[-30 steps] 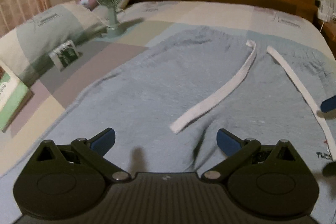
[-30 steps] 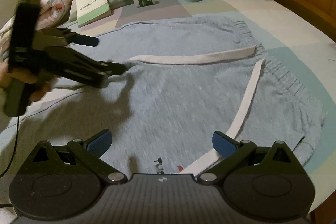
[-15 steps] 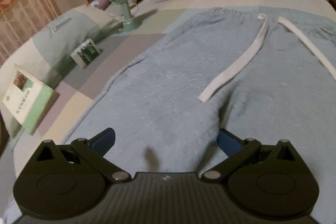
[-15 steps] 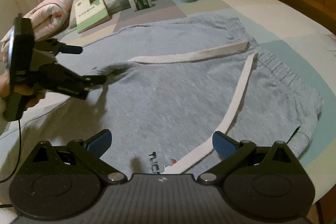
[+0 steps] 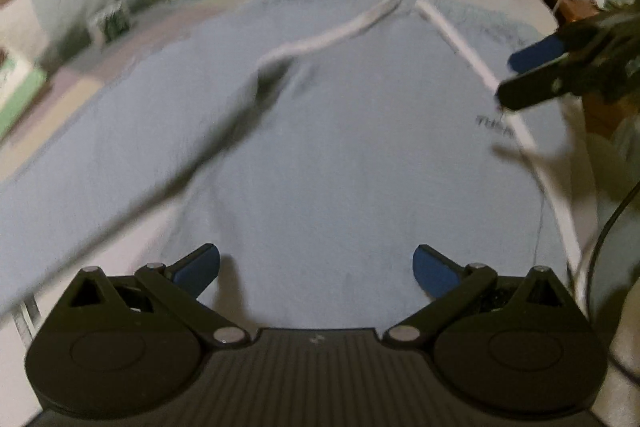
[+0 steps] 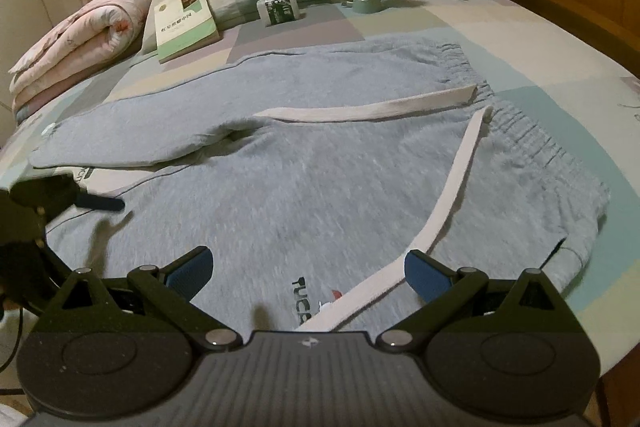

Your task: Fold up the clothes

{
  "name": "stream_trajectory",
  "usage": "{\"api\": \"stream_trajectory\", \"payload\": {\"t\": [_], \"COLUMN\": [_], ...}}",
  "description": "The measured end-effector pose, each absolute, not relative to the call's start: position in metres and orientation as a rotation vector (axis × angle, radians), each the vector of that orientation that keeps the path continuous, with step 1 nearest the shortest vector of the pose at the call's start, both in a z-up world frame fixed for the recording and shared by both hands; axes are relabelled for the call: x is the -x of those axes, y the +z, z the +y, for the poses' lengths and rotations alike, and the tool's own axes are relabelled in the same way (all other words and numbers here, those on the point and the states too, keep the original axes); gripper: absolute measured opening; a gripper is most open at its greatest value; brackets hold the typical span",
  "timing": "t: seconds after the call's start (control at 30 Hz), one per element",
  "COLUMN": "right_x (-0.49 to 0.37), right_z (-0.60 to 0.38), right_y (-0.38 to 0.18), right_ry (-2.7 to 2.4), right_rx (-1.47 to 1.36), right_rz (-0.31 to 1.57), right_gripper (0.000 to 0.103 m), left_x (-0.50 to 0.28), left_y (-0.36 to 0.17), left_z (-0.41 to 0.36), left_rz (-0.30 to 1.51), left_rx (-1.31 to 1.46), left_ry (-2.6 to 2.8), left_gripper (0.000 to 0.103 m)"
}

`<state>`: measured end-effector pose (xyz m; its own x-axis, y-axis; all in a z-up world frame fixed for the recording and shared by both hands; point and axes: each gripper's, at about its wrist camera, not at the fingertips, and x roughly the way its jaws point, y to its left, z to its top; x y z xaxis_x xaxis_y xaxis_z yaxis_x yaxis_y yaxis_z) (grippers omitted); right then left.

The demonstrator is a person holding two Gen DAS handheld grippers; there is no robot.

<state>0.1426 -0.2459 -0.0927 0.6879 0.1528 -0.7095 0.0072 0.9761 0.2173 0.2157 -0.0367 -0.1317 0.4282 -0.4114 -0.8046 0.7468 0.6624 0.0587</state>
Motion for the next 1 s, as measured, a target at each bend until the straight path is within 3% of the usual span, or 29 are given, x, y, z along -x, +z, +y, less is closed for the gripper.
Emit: {"api": "stream_trajectory", "payload": {"t": [0.43,0.7,1.0], "right_x": [-0.157,-0.165,-0.155], "right_z": [-0.189,-0.116,-0.113], "right_y": [-0.086,-0.123,-0.13], "right_ry": [0.264,0.428,0.419], "right_rx": [-0.059,0.12,0.167], "right_rz": [0.808,0.898,0.858], "right_gripper": [0.103,0.103,0.103], "left_x": [-0.172,-0.151,-0.165], "left_y": [-0.111,-0.11,-0.119], "left_z": [0.042,0.09,0.129], "left_rz": [0.918,0.923,0.973], "left_rx": [-0.344,-0.213,-0.099], "left_ry": [-0.525,-0.336,-0.089], "left_gripper": [0.102,0.102,0.102]}}
